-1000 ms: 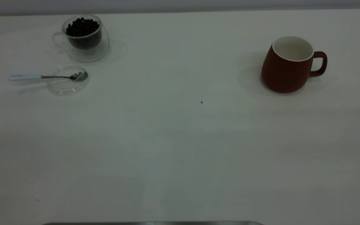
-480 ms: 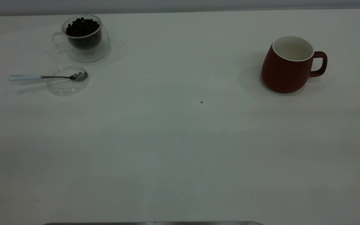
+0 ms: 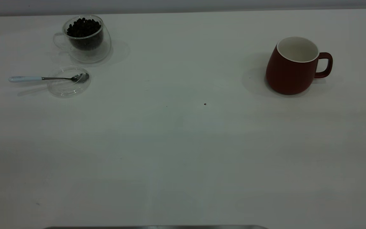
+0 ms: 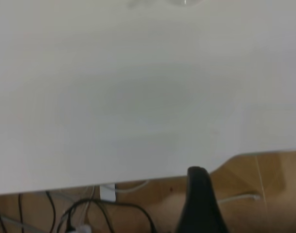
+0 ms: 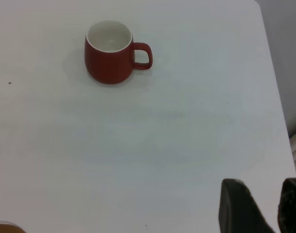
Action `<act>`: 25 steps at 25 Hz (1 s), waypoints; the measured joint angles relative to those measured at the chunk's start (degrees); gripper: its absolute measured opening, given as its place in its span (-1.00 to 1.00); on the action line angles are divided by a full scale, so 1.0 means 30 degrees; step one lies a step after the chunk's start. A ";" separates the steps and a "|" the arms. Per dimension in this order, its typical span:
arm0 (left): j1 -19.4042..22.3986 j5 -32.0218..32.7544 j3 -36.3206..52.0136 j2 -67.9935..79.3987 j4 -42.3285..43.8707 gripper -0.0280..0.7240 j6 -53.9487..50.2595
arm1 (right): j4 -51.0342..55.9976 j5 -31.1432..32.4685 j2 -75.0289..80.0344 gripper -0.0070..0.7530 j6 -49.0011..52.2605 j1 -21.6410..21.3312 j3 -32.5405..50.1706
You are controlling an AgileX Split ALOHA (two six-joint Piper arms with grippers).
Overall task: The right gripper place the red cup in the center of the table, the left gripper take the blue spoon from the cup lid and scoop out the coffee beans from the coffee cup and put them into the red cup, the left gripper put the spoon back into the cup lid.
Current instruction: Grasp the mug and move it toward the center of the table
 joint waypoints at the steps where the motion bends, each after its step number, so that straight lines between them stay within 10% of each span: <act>1: 0.0000 0.0000 0.0000 -0.0235 0.0000 0.66 0.0000 | 0.0000 0.0000 0.0000 -0.35 0.0000 0.0000 0.0000; 25: 0.0000 0.0033 0.0000 -0.2475 0.0000 0.66 -0.0016 | 0.0000 -0.0345 0.0100 -0.14 0.0000 0.0000 -0.0240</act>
